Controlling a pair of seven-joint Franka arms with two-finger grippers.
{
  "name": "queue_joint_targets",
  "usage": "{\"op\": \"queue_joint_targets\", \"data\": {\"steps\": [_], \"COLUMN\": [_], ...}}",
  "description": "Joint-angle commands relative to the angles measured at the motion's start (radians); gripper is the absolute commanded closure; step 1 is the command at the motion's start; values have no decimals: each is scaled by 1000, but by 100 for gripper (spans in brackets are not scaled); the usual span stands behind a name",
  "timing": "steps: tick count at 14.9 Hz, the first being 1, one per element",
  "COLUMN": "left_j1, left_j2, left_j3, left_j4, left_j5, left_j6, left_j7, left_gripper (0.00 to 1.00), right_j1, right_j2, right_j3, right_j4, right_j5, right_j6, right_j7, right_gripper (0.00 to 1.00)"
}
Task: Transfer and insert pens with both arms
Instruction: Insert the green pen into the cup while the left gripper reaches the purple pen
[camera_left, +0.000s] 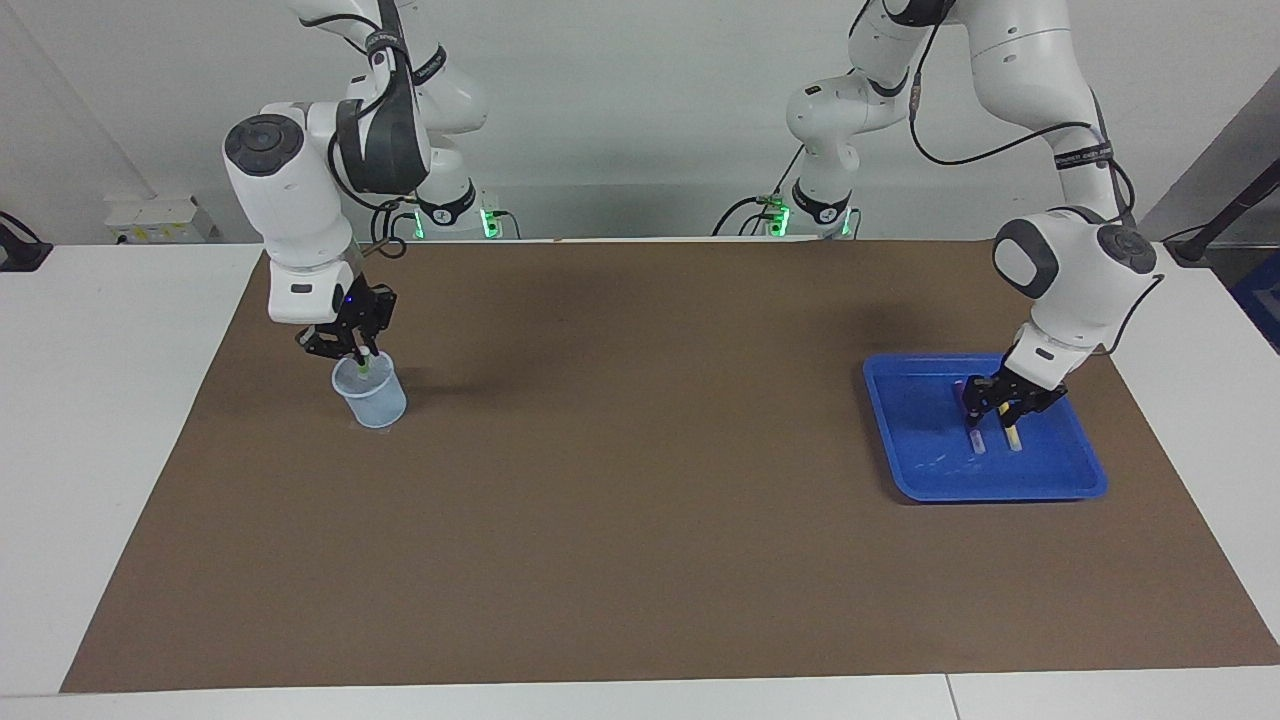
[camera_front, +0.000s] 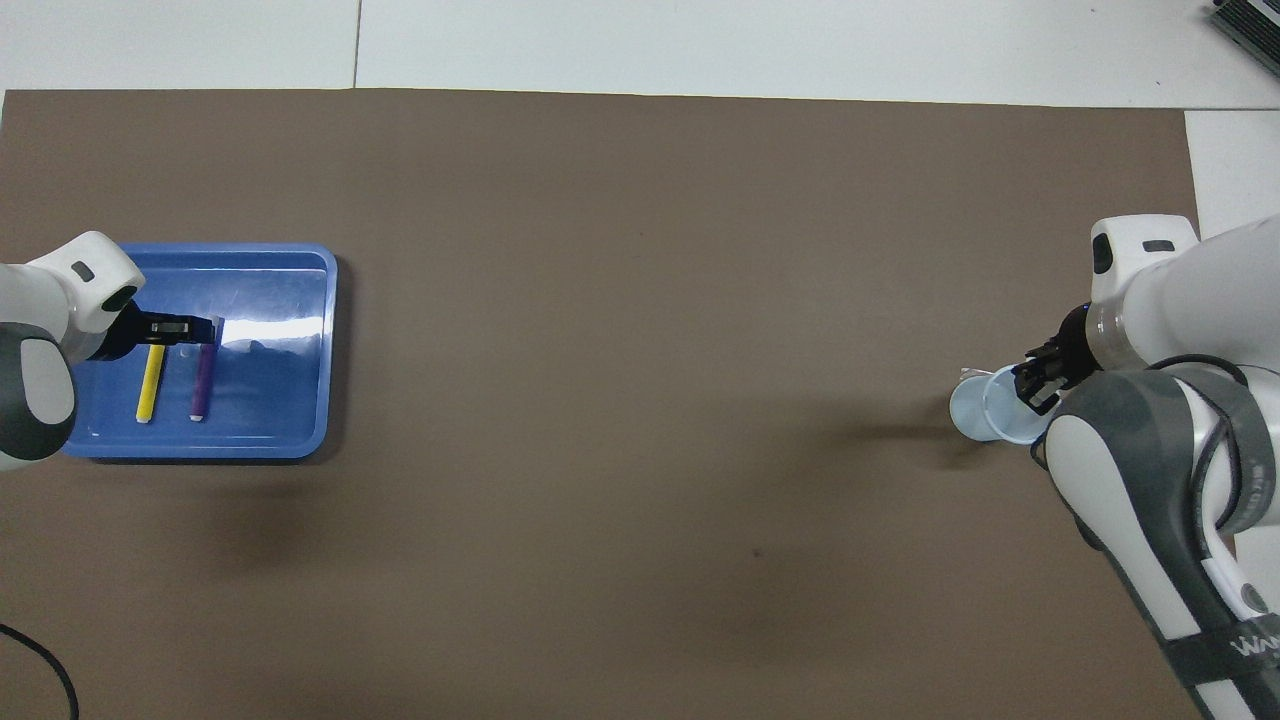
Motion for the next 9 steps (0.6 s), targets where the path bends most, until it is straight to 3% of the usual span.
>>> {"op": "queue_joint_targets", "data": {"steps": [1, 3, 5, 6, 7, 8, 9], "left_j1": [13, 13, 15, 15, 15, 15, 15], "left_j2": [17, 19, 28, 28, 28, 28, 26], "left_j3": [-7, -7, -7, -7, -7, -7, -7], "left_j4": [-21, -23, -35, -49, -62, -79, -93], "left_j5": [18, 18, 18, 18, 18, 18, 18], "left_j6": [50, 52, 57, 69, 87, 104, 122], "left_j7": [5, 5, 5, 5, 5, 5, 5], "left_gripper": [43, 43, 43, 43, 43, 44, 46], "right_j1": [-26, -36, -38, -38, -38, -38, -38], "right_j2": [-36, -44, -44, -44, -44, -44, -44], "right_j3": [9, 11, 11, 11, 9, 11, 11], "right_j4": [-87, -133, -152, -152, -152, -152, -152], "right_j5": [-4, -4, -3, -3, -3, -3, -3], "right_j6": [35, 122, 133, 133, 133, 133, 133], "right_j7": [-3, -7, -2, -2, -2, -2, -3], "right_gripper": [100, 100, 100, 93, 84, 57, 25]}}
